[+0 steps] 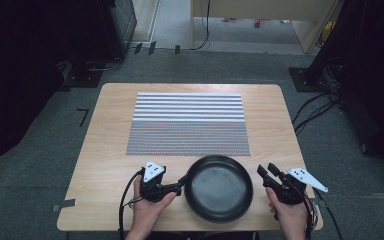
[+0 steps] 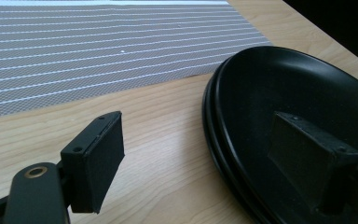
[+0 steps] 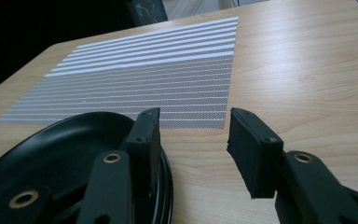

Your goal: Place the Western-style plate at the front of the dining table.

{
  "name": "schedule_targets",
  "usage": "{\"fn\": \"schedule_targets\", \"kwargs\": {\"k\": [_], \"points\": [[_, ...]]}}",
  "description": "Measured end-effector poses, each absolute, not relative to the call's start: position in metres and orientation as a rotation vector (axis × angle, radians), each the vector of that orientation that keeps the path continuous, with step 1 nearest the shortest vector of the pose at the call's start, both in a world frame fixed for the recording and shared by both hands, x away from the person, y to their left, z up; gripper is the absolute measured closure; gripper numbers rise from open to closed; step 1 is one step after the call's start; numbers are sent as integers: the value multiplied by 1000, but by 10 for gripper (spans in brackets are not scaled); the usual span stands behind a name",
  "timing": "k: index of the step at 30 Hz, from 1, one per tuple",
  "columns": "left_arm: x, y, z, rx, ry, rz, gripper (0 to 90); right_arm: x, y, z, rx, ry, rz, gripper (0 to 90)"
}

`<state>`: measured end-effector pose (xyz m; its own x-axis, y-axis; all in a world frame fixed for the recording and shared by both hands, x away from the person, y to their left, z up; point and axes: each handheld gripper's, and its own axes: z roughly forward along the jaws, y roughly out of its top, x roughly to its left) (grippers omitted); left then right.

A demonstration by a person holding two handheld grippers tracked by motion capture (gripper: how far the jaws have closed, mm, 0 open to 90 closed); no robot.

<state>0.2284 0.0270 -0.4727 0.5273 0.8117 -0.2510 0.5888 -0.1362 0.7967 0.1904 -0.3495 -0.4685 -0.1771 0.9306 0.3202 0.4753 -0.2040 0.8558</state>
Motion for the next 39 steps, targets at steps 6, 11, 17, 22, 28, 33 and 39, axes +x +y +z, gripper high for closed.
{"fn": "schedule_targets", "kwargs": {"k": [6,11,17,22,28,33,39], "points": [[229,19,-472,1830,1141,257,221,190,-348,-471,1675,1600,1374,571],[232,9,-476,1859,1150,245,233,190,-345,-472,1677,1623,1374,582],[230,1,-480,1893,1141,245,316,189,-338,-474,1708,1677,1370,645],[230,2,-484,1898,1143,230,394,189,-332,-477,1731,1723,1366,716],[228,-1,-490,1924,1123,230,560,190,-329,-482,1771,1739,1315,768],[229,2,-493,1912,1140,189,632,191,-331,-484,1804,1735,1298,792],[231,6,-494,1894,1143,158,652,193,-333,-488,1840,1766,1324,824]]}}
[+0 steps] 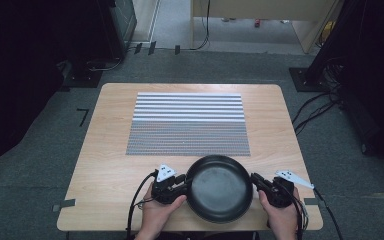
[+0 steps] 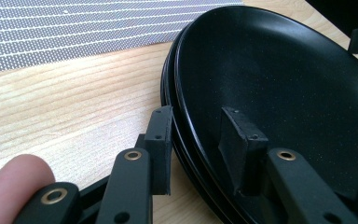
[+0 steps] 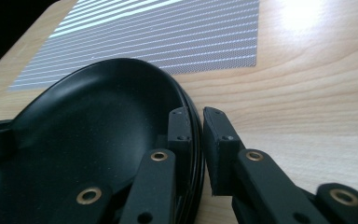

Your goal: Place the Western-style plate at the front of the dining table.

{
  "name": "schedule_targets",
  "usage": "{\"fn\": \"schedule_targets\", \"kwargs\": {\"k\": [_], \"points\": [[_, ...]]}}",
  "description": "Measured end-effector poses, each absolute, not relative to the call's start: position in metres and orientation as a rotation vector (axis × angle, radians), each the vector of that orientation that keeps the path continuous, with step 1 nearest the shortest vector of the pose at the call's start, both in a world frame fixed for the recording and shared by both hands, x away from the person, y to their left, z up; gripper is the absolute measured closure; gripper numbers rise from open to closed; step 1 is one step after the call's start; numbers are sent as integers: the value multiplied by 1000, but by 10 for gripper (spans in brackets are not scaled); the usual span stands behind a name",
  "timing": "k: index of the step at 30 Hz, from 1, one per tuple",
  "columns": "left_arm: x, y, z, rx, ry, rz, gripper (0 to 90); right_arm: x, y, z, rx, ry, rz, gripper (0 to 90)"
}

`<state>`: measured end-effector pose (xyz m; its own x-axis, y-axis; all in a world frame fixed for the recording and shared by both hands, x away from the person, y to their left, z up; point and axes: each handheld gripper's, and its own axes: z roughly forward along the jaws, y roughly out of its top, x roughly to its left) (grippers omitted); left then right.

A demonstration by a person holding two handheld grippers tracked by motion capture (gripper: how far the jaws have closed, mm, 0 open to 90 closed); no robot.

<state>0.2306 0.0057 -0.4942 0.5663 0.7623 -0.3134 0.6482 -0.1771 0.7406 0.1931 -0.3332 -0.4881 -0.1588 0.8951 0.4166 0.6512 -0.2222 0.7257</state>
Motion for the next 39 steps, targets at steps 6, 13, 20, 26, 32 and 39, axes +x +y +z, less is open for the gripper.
{"fn": "schedule_targets", "kwargs": {"k": [6,13,20,26,32,39], "points": [[232,8,-496,1874,1155,114,650,193,-335,-489,1887,1771,1376,833],[232,10,-497,1867,1149,110,650,193,-334,-492,1938,1748,1381,857],[233,12,-499,1850,1156,87,661,192,-331,-496,1985,1702,1418,866],[232,12,-499,1847,1158,90,660,192,-332,-497,2007,1674,1438,870],[231,10,-498,1857,1156,113,652,192,-336,-500,2035,1654,1496,874],[231,10,-499,1850,1161,104,651,191,-336,-499,2034,1641,1513,874]]}}
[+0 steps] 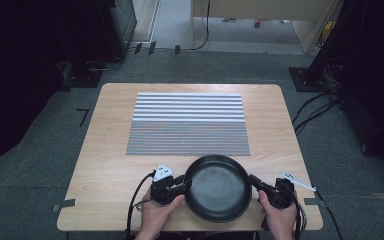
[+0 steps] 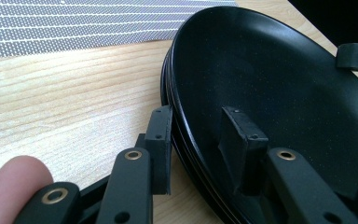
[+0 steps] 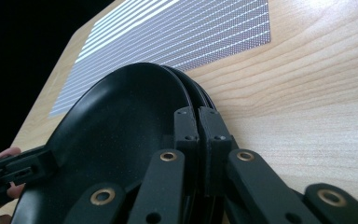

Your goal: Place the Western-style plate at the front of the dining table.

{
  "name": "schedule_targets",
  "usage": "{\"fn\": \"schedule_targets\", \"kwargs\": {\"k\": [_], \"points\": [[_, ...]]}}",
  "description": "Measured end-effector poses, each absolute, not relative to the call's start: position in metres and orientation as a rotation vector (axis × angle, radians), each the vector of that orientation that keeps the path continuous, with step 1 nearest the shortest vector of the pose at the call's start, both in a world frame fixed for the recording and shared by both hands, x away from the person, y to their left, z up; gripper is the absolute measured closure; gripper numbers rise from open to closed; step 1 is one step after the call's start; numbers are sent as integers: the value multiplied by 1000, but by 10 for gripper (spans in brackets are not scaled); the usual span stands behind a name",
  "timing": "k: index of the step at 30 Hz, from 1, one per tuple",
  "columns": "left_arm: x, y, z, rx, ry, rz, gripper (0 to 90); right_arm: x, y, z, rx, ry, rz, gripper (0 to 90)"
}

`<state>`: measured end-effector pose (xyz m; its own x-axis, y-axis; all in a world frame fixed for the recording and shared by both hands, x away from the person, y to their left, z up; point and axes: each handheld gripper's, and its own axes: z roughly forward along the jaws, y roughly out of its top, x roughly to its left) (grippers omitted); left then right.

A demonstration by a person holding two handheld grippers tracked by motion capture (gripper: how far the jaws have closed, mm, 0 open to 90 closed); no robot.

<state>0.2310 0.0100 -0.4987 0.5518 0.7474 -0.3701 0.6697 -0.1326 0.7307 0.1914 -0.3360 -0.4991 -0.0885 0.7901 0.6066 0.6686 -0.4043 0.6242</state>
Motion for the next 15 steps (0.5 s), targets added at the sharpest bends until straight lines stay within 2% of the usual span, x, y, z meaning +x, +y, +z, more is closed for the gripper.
{"fn": "schedule_targets", "kwargs": {"k": [15], "points": [[231,12,-498,1826,1164,80,646,195,-328,-500,2031,1664,1492,873]]}}
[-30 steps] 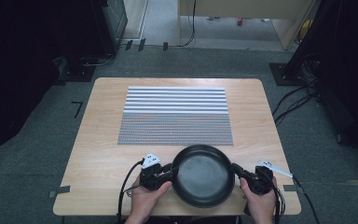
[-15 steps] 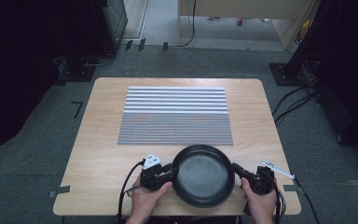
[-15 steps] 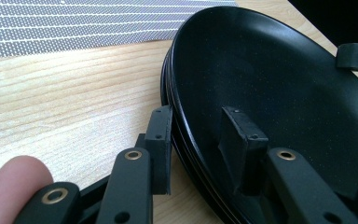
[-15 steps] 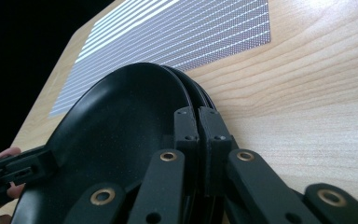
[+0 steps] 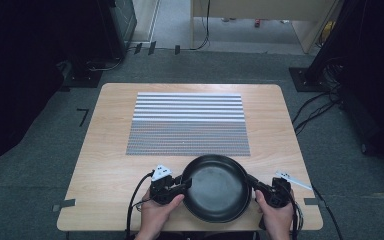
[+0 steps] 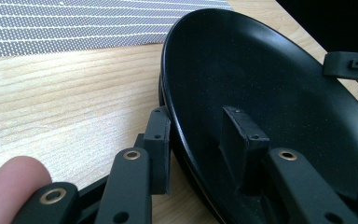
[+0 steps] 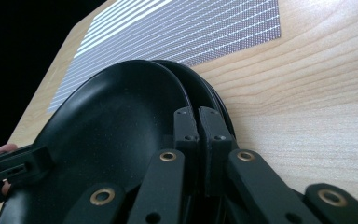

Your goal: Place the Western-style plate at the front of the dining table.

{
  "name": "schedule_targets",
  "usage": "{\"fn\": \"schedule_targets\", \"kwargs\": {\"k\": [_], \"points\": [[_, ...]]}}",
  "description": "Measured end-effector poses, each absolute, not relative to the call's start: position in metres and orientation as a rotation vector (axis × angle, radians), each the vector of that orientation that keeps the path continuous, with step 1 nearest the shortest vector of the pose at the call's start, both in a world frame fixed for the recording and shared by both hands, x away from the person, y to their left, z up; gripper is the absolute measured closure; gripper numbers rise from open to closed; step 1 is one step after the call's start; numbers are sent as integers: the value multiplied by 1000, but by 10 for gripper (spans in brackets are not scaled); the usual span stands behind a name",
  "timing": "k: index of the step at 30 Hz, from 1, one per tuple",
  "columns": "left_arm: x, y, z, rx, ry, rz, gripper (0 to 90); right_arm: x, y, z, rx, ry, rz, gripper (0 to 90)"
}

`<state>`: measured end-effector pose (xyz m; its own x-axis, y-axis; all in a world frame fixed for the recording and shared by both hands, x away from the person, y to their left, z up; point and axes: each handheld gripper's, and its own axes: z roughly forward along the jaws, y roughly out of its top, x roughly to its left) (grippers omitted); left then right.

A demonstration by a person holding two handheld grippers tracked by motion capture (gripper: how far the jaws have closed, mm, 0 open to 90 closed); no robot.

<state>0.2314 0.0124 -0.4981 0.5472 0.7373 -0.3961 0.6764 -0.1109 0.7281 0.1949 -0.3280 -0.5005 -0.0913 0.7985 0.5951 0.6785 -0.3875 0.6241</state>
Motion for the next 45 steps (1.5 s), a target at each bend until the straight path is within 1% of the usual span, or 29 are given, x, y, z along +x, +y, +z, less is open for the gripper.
{"fn": "schedule_targets", "kwargs": {"k": [8,12,22,31,37,45], "points": [[231,14,-497,1814,1181,64,658,195,-326,-501,2020,1664,1490,873],[231,18,-497,1792,1195,41,685,195,-325,-501,2025,1661,1500,873],[231,26,-493,1757,1206,28,718,197,-324,-501,2054,1626,1579,875],[231,30,-492,1745,1217,16,725,199,-321,-502,2060,1628,1573,875],[231,35,-490,1723,1224,23,734,200,-316,-503,2057,1655,1565,872],[231,34,-490,1734,1214,35,731,200,-313,-503,2038,1680,1528,869]]}}
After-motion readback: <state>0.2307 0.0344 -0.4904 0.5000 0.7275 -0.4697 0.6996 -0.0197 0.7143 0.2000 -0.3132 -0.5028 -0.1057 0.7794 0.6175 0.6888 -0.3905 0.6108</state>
